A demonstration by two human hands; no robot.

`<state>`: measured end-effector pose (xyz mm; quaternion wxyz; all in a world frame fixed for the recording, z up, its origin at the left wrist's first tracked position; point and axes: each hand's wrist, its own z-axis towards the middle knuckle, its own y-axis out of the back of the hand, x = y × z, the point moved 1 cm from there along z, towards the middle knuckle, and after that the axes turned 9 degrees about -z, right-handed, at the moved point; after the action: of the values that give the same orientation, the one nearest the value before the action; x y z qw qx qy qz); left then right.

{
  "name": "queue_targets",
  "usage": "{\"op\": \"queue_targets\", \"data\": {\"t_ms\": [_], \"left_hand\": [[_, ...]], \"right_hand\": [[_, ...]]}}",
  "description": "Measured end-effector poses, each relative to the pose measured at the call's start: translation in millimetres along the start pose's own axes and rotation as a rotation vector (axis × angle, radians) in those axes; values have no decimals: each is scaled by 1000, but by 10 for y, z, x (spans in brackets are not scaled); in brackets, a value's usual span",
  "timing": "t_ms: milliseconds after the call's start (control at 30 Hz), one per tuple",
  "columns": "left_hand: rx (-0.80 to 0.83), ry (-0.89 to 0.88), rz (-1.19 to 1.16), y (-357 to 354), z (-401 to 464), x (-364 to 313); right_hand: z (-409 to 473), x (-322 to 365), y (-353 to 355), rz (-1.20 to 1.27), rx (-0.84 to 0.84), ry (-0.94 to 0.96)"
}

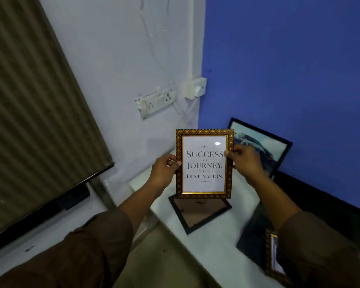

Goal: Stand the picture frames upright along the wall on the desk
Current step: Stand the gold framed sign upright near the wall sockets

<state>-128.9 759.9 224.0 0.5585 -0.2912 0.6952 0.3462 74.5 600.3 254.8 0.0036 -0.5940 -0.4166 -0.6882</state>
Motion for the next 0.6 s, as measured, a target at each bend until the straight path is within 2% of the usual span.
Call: {"op": "queue_targets", "data": {"t_ms": [100, 400, 600], "left_hand": [[-79, 9, 23, 176, 357, 51], [-235, 92, 45, 205, 1304, 372], [-203, 145, 79, 10, 2083, 629]], "right_hand": [[464, 143, -320, -15, 60, 66], [1595, 161, -940, -57, 172, 77], [2331, -64, -1217, -251, 123, 70]]}}
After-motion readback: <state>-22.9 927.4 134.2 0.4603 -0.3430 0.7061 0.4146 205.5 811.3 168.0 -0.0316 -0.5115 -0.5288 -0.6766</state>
